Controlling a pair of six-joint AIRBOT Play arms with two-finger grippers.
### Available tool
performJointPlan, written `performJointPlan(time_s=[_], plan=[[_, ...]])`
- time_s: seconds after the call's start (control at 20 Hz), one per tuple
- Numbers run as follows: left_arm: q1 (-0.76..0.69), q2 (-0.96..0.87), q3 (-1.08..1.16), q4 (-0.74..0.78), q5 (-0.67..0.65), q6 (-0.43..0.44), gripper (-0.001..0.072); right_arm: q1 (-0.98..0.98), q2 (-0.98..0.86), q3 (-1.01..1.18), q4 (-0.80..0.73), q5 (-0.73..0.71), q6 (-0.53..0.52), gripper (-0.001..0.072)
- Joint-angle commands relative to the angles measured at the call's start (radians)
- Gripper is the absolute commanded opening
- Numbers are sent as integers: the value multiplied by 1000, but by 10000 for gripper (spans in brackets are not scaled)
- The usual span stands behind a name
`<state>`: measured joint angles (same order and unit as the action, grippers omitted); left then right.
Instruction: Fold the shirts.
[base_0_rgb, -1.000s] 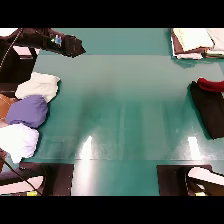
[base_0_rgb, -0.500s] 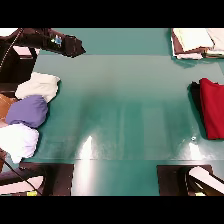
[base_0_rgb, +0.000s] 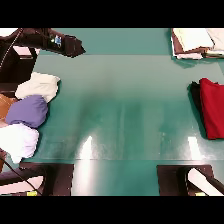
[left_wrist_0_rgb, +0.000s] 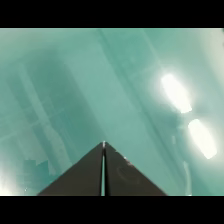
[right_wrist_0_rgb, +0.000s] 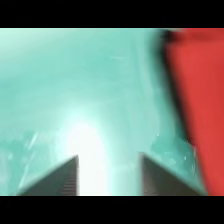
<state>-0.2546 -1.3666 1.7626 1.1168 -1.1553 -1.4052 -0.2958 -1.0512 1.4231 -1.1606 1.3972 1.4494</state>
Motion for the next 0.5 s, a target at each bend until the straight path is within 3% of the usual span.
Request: performJointPlan(time_s=[0.0, 0.05, 0.45], plan=[[1, 0, 0, -6, 24, -1, 27, 230, 6, 24, 8, -60, -3, 132], [1, 0, 0, -6, 27, -1, 27, 276, 5, 23, 7, -70, -3, 16], [1, 0, 0, -6, 76, -1, 27, 398, 5, 23, 8, -80, -3, 15]])
